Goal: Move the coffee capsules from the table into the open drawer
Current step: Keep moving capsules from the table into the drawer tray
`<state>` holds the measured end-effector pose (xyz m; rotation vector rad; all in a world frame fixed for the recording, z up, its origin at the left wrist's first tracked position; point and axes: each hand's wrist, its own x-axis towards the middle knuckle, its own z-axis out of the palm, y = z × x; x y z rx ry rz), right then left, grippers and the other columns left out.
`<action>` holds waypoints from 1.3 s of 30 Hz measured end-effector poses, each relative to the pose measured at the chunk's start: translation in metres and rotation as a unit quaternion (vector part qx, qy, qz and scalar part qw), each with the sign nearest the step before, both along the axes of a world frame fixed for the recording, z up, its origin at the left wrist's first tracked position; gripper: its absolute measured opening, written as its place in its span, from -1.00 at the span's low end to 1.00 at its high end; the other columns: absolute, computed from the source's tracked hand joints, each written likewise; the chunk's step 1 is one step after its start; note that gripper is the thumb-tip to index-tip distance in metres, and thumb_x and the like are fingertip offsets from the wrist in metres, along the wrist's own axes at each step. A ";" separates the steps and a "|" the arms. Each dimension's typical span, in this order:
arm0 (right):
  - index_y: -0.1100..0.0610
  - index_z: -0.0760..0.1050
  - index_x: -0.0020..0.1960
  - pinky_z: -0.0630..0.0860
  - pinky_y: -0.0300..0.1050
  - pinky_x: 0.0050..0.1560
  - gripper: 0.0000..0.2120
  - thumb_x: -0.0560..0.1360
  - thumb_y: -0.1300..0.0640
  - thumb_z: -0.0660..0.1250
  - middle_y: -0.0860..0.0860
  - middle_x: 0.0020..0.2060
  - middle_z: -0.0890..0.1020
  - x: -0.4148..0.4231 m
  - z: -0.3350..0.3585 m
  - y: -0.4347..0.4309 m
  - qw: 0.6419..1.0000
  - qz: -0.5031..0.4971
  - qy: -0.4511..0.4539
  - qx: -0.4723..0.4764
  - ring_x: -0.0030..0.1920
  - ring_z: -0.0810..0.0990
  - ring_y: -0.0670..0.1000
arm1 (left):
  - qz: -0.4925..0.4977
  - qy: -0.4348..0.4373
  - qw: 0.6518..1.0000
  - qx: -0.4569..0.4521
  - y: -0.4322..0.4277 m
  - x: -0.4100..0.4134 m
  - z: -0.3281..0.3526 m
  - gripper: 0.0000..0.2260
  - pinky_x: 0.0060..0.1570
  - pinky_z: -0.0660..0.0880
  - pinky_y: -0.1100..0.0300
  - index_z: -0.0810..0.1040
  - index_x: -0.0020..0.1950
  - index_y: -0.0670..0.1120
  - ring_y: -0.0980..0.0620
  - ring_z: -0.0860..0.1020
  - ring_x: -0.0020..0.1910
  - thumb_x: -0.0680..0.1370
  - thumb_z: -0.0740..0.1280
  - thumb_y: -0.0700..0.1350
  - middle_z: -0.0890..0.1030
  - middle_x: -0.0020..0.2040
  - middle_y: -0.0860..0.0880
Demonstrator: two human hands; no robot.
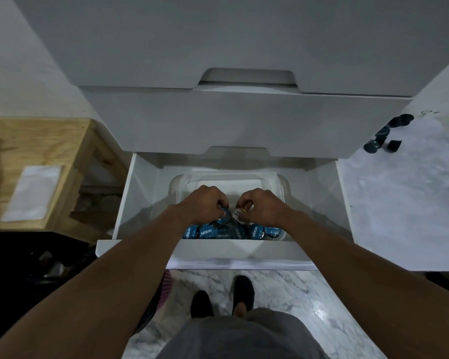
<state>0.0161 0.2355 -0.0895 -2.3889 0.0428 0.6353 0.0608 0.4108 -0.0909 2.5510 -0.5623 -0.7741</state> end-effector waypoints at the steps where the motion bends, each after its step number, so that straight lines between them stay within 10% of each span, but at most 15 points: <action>1: 0.09 0.57 0.11 0.50 -0.19 -0.04 -0.74 0.43 0.10 0.44 0.05 -0.03 0.63 0.001 0.000 0.000 1.000 0.002 -0.001 -0.002 -0.03 0.59 0.01 | 0.000 -0.002 1.000 0.003 0.000 0.000 0.002 -0.77 0.01 0.50 0.24 0.62 0.11 -0.06 0.04 0.57 -0.03 0.46 0.42 -0.15 0.63 0.03 -0.05; 20: 0.20 0.42 0.26 0.46 0.07 0.18 -0.66 0.54 0.07 0.21 0.17 0.18 0.51 -0.035 0.065 -0.028 0.931 -0.026 -0.287 -0.223 0.20 0.45 0.18 | 0.020 -0.379 0.914 0.142 -0.019 -0.059 0.079 -0.75 -0.01 0.48 0.03 0.42 0.21 -0.17 -0.13 0.49 0.09 0.56 0.18 -0.15 0.49 0.12 -0.15; 39: 0.14 0.37 0.32 0.51 0.07 0.11 -0.61 0.55 0.01 0.24 0.12 0.22 0.49 -0.202 0.140 -0.124 0.875 -0.210 -0.355 -0.254 0.23 0.44 0.16 | -0.126 -0.556 0.821 -0.033 -0.126 -0.146 0.145 -0.88 -0.37 0.48 0.13 0.52 -0.16 -0.16 -0.13 0.54 -0.29 0.34 0.38 -0.21 0.56 -0.23 -0.13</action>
